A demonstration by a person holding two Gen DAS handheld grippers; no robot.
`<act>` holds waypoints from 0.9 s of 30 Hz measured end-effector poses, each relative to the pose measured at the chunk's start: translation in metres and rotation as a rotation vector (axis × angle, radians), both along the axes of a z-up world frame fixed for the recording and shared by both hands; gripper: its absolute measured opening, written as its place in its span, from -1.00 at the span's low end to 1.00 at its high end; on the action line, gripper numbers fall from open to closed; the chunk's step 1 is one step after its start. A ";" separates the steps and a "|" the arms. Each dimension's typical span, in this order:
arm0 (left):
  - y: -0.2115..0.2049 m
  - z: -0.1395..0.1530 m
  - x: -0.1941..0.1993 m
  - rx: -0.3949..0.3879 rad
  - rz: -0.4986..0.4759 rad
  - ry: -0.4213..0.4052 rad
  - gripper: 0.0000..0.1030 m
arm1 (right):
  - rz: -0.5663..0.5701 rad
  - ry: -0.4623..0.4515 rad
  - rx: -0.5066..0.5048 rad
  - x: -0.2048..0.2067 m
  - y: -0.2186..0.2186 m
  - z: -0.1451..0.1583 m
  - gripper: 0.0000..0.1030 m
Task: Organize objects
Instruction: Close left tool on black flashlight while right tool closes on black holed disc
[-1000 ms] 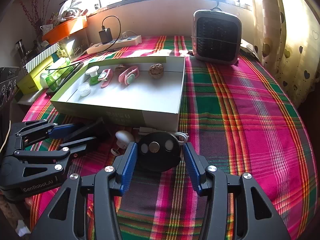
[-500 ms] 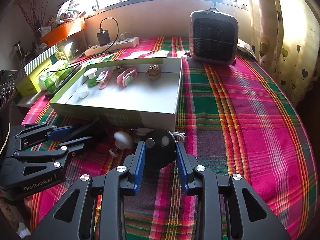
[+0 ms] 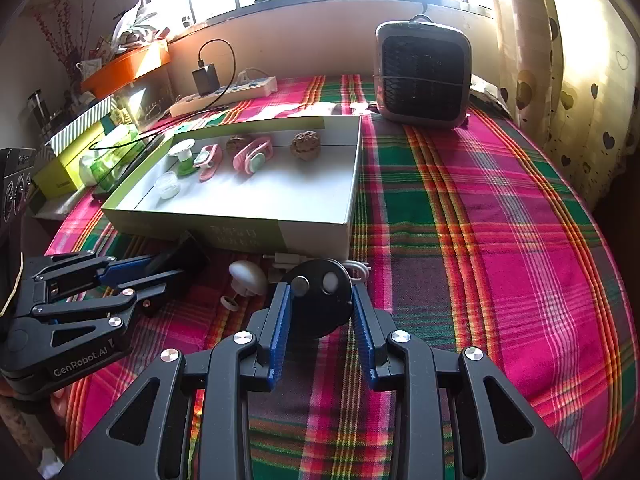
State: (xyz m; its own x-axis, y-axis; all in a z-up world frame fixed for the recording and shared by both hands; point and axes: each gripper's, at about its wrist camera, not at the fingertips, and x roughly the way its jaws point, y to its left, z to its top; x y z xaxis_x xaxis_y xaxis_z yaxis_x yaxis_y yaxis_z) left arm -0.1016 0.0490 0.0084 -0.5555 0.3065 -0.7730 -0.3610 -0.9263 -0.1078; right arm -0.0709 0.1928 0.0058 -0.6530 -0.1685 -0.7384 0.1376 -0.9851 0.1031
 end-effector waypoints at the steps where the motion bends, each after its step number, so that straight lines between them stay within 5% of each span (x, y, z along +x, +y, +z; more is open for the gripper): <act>1: -0.001 0.000 0.000 -0.001 0.003 0.001 -0.57 | 0.001 0.000 0.000 0.000 0.000 0.000 -0.39; 27: -0.004 0.001 0.003 0.006 0.022 0.006 -0.59 | 0.003 0.005 -0.009 0.003 0.000 0.001 -0.39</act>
